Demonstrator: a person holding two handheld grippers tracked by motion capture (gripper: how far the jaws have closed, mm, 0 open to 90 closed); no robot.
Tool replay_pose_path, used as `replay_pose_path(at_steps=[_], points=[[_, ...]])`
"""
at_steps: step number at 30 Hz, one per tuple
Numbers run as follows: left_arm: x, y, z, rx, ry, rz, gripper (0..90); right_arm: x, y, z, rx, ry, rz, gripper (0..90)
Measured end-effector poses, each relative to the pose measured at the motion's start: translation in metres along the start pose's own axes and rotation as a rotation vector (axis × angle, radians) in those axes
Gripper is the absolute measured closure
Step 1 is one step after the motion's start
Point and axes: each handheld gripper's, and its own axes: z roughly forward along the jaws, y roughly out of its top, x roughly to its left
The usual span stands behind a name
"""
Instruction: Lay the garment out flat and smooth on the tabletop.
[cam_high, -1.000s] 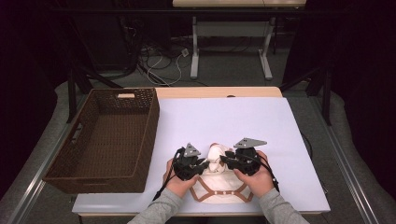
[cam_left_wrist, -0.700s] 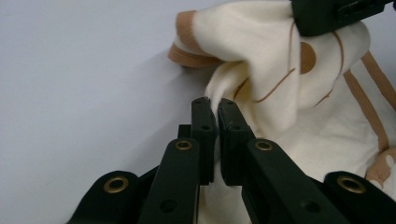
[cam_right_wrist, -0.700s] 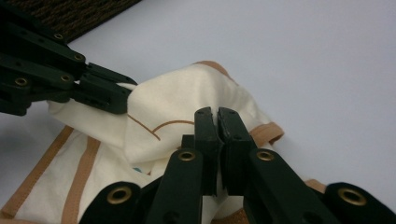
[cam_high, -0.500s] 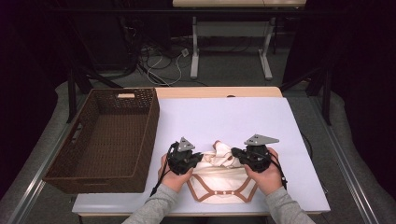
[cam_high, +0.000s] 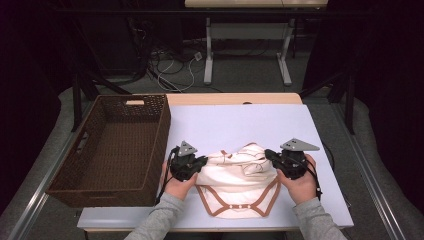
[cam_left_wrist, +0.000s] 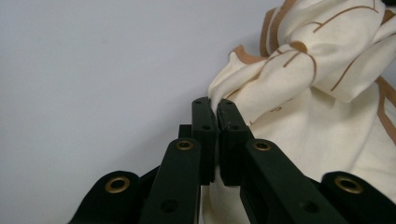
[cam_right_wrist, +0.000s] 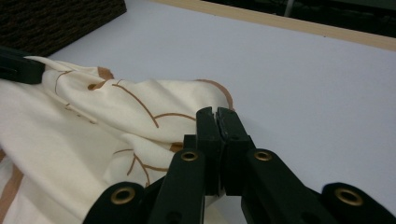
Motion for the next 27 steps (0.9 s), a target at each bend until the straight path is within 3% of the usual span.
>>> replay_pose_path(at_steps=[6,11,16,19,20,27], points=[[0.001,0.001,0.001,-0.005,0.002,0.011,87.7,-0.002,0.001,-0.003,-0.009,-0.015,0.005,88.4],[-0.006,-0.004,-0.003,0.002,-0.006,0.034,87.5,0.007,0.001,-0.009,-0.036,0.023,-0.045,88.3],[-0.01,-0.016,-0.011,0.044,-0.028,0.051,87.1,0.024,-0.006,-0.025,-0.044,0.061,-0.105,88.3],[-0.014,-0.024,-0.015,0.075,-0.044,0.049,86.9,0.036,-0.016,-0.032,-0.018,0.081,-0.127,88.3],[-0.015,-0.026,-0.016,0.091,-0.044,0.068,86.7,0.039,-0.019,-0.034,-0.011,0.087,-0.14,88.2],[-0.027,-0.046,-0.018,0.181,-0.083,0.085,84.5,0.051,-0.04,-0.042,0.083,0.116,-0.146,87.3]])
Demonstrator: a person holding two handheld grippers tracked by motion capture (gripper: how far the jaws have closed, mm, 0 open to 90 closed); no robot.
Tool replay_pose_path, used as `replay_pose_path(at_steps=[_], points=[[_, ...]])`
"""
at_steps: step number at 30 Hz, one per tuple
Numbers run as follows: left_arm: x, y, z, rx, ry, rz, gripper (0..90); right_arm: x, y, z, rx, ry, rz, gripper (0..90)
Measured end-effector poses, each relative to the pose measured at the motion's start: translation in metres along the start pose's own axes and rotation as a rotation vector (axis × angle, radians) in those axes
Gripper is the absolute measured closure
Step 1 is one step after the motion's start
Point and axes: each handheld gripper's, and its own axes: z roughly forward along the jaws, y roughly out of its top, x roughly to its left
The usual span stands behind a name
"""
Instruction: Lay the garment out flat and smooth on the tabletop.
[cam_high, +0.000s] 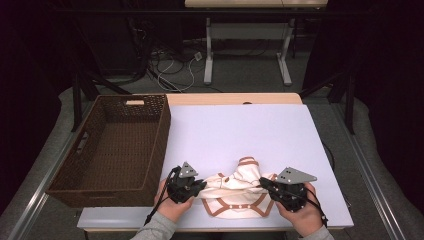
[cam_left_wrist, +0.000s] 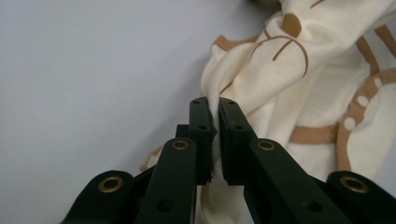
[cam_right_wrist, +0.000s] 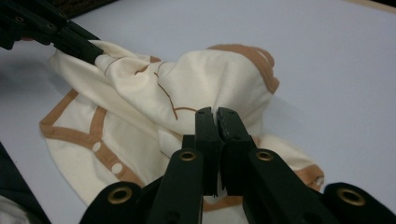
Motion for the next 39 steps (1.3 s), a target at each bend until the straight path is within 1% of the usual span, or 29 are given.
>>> replay_pose_path(at_steps=[1,2,3,4,8,9,10,11,12,13,14,15,16,17,18,20,21,22,23,25,26,27,29,31,32,33,34,36,39], points=[[-0.001,-0.001,-0.001,-0.001,-0.001,0.002,84.2,0.0,-0.002,0.0,0.001,0.0,0.005,87.2],[-0.002,-0.002,-0.002,-0.005,-0.009,-0.006,83.7,0.001,-0.004,0.0,0.015,0.0,0.013,87.1],[-0.002,-0.001,-0.004,-0.008,-0.011,-0.004,82.9,0.001,-0.006,-0.001,0.032,0.004,0.018,87.1],[-0.003,-0.001,-0.006,-0.016,-0.014,-0.004,81.9,0.001,-0.009,0.0,0.031,0.008,0.031,87.1],[-0.002,0.005,-0.01,-0.058,-0.026,-0.034,73.6,0.002,-0.016,0.0,0.071,0.013,0.03,87.1],[-0.001,0.008,-0.01,-0.074,-0.039,-0.043,70.2,0.003,-0.017,0.001,0.085,0.02,0.035,87.1],[-0.001,0.01,-0.01,-0.083,-0.047,-0.064,67.2,0.004,-0.019,0.001,0.083,0.016,0.039,87.1],[-0.001,0.013,-0.01,-0.088,-0.045,-0.062,65.5,0.004,-0.02,0.001,0.098,0.021,0.039,87.0],[-0.001,0.016,-0.009,-0.096,-0.043,-0.053,63.7,0.004,-0.021,0.002,0.096,0.021,0.035,87.0],[-0.001,0.02,-0.008,-0.102,-0.04,-0.052,61.7,0.005,-0.022,0.002,0.102,0.023,0.036,87.0],[-0.001,0.023,-0.006,-0.103,-0.037,-0.049,59.7,0.005,-0.023,0.002,0.104,0.022,0.038,87.0],[-0.001,0.026,-0.004,-0.106,-0.032,-0.054,58.4,0.004,-0.023,0.003,0.104,0.021,0.03,86.9],[-0.001,0.03,-0.001,-0.103,-0.026,-0.041,57.1,0.004,-0.023,0.003,0.105,0.02,0.031,86.9],[-0.001,0.033,0.002,-0.1,-0.023,-0.05,55.5,0.004,-0.023,0.003,0.105,0.02,0.03,86.9],[0.0,0.036,0.006,-0.09,-0.021,-0.036,54.8,0.004,-0.023,0.003,0.104,0.02,0.031,86.8],[0.0,0.042,0.013,-0.072,-0.013,-0.028,53.2,0.004,-0.023,0.003,0.104,0.02,0.034,86.8],[0.0,0.045,0.016,-0.062,-0.015,-0.03,52.8,0.004,-0.024,0.003,0.104,0.019,0.037,86.7],[-0.001,0.047,0.02,-0.054,-0.018,-0.04,52.0,0.004,-0.024,0.003,0.104,0.018,0.039,86.5],[-0.001,0.049,0.023,-0.043,-0.02,-0.043,51.9,0.004,-0.024,0.003,0.102,0.02,0.035,86.4],[-0.001,0.053,0.029,-0.019,-0.041,-0.065,52.4,0.004,-0.024,0.004,0.096,0.02,0.042,86.3],[-0.002,0.055,0.032,-0.012,-0.045,-0.067,52.5,0.003,-0.024,0.003,0.101,0.02,0.043,86.2],[-0.003,0.056,0.034,-0.004,-0.036,-0.056,52.5,0.003,-0.024,0.003,0.104,0.02,0.038,86.1],[-0.004,0.058,0.038,0.009,-0.049,-0.062,52.6,0.003,-0.025,0.003,0.1,0.014,0.047,86.1],[-0.004,0.059,0.04,0.019,-0.055,-0.062,54.3,0.003,-0.025,0.003,0.103,0.013,0.045,86.0],[-0.005,0.059,0.042,0.016,-0.059,-0.068,55.7,0.003,-0.025,0.003,0.104,0.013,0.046,86.0],[-0.004,0.059,0.043,0.023,-0.074,-0.08,57.0,0.004,-0.025,0.003,0.104,0.011,0.048,85.9],[-0.004,0.059,0.043,0.024,-0.074,-0.09,58.8,0.004,-0.025,0.003,0.108,0.012,0.046,85.9],[-0.004,0.059,0.044,0.036,-0.091,-0.107,63.4,0.003,-0.025,0.003,0.109,0.012,0.046,85.8],[-0.003,0.059,0.045,0.051,-0.099,-0.111,68.8,0.003,-0.025,0.004,0.107,0.009,0.042,85.8]])
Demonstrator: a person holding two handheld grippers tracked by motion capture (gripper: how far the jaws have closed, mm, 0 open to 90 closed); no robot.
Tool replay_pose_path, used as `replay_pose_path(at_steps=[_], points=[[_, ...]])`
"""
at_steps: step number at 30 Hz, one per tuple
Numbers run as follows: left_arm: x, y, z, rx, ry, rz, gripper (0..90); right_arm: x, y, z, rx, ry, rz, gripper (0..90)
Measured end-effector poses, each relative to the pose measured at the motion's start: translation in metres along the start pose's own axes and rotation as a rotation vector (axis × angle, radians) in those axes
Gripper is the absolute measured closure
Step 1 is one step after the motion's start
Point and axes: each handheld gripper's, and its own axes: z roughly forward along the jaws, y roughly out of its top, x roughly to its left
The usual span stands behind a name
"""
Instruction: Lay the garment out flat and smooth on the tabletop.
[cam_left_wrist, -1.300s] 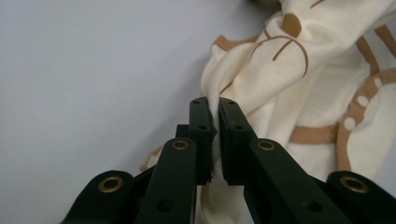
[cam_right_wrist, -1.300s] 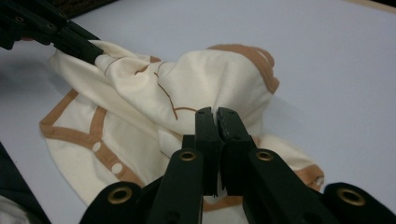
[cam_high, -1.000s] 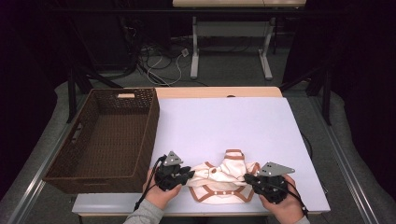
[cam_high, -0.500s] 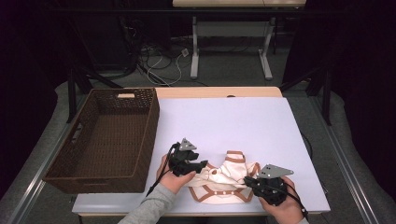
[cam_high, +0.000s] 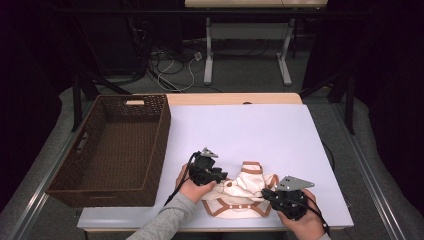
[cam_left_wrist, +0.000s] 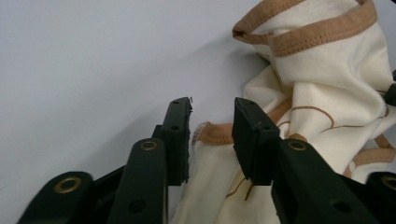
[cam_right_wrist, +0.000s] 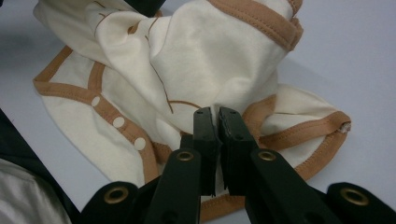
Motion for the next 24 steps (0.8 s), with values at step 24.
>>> replay_pose_path(at_steps=[24], points=[[-0.005,-0.003,-0.039,-0.09,0.014,0.024,88.0,-0.002,0.0,0.0,0.005,-0.014,0.005,85.8]])
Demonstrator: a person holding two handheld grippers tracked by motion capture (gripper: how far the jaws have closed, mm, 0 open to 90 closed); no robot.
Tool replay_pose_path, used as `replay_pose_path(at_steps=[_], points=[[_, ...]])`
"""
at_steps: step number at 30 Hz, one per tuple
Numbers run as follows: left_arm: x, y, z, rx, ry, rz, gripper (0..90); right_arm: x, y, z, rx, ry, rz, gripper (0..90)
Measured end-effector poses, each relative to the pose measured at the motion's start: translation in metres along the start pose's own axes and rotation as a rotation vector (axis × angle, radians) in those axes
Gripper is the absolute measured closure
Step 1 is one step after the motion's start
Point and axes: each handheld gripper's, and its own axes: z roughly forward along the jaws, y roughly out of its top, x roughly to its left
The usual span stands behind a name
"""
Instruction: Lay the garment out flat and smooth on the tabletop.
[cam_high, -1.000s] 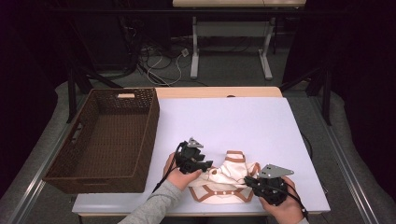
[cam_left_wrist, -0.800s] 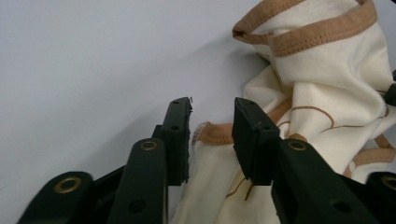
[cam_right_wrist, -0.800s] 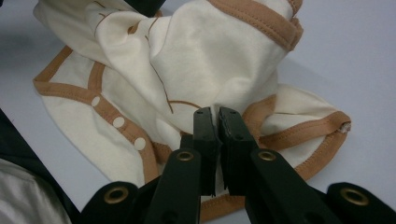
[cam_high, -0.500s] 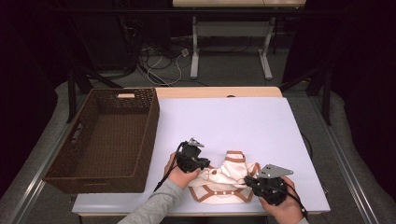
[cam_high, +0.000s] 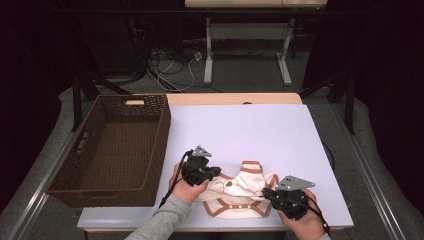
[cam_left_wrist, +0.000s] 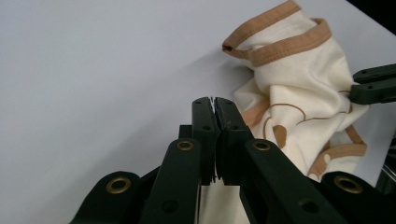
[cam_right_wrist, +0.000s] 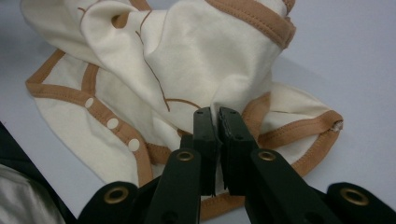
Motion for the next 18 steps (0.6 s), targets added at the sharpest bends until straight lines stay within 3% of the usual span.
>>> replay_pose_path(at_steps=[6,9,11,14,18], points=[[0.0,-0.004,-0.026,-0.054,0.044,0.037,88.1,-0.002,0.001,-0.003,-0.028,-0.032,0.003,86.5],[0.0,-0.009,-0.038,-0.083,0.054,0.021,88.1,-0.004,0.002,-0.006,-0.048,-0.046,0.023,87.2],[0.001,-0.012,-0.046,-0.1,0.062,0.017,88.1,-0.005,0.003,-0.009,-0.061,-0.06,0.011,87.5],[0.001,-0.021,-0.056,-0.105,0.059,0.019,88.1,-0.004,0.004,-0.012,-0.075,-0.062,0.026,87.6],[-0.002,-0.038,-0.066,-0.098,0.054,0.011,88.1,0.001,0.003,-0.015,-0.076,-0.049,0.006,87.6]])
